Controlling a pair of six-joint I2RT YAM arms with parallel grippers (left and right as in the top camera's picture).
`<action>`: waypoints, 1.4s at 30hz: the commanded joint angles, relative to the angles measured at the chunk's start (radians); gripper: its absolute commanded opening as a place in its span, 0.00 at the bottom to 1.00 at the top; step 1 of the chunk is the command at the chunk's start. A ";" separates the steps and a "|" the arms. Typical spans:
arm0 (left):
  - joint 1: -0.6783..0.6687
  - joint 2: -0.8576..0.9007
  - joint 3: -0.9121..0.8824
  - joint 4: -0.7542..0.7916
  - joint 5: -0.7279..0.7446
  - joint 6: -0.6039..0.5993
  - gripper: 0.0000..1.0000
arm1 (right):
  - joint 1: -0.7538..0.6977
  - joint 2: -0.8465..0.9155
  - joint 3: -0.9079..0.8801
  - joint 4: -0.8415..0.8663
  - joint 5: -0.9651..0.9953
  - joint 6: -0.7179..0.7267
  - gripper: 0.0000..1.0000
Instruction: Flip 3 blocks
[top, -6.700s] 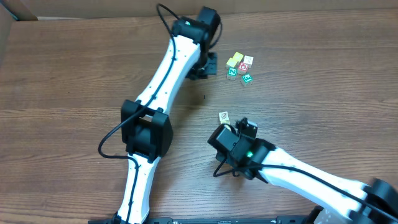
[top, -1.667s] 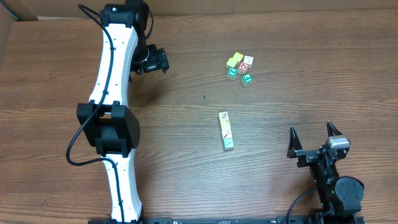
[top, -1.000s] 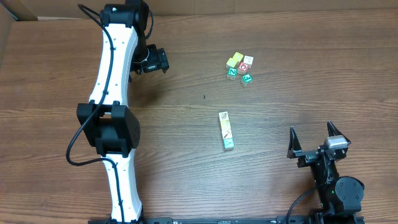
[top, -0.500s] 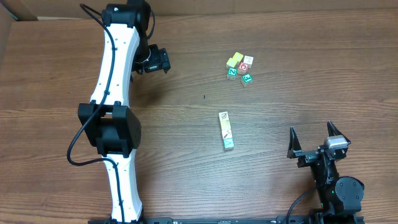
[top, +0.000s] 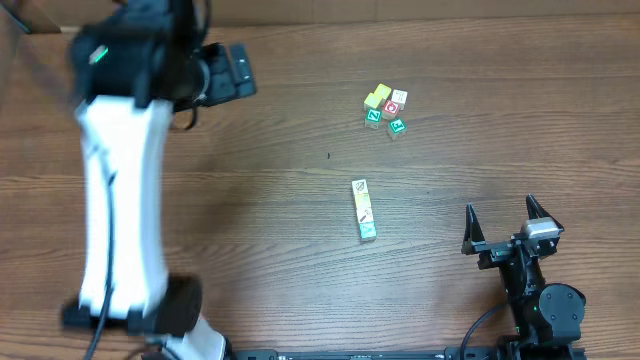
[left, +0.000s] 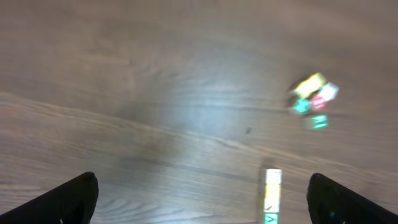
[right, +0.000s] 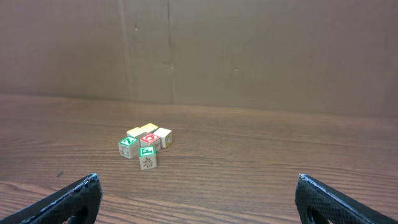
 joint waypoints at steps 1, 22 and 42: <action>-0.001 -0.148 0.018 -0.002 0.008 0.008 1.00 | 0.005 -0.009 -0.011 0.004 -0.005 -0.004 1.00; 0.000 -0.758 -0.179 -0.005 -0.050 0.011 1.00 | 0.005 -0.009 -0.011 0.004 -0.005 -0.004 1.00; 0.107 -1.382 -0.908 0.434 -0.048 0.008 1.00 | 0.005 -0.009 -0.011 0.004 -0.005 -0.004 1.00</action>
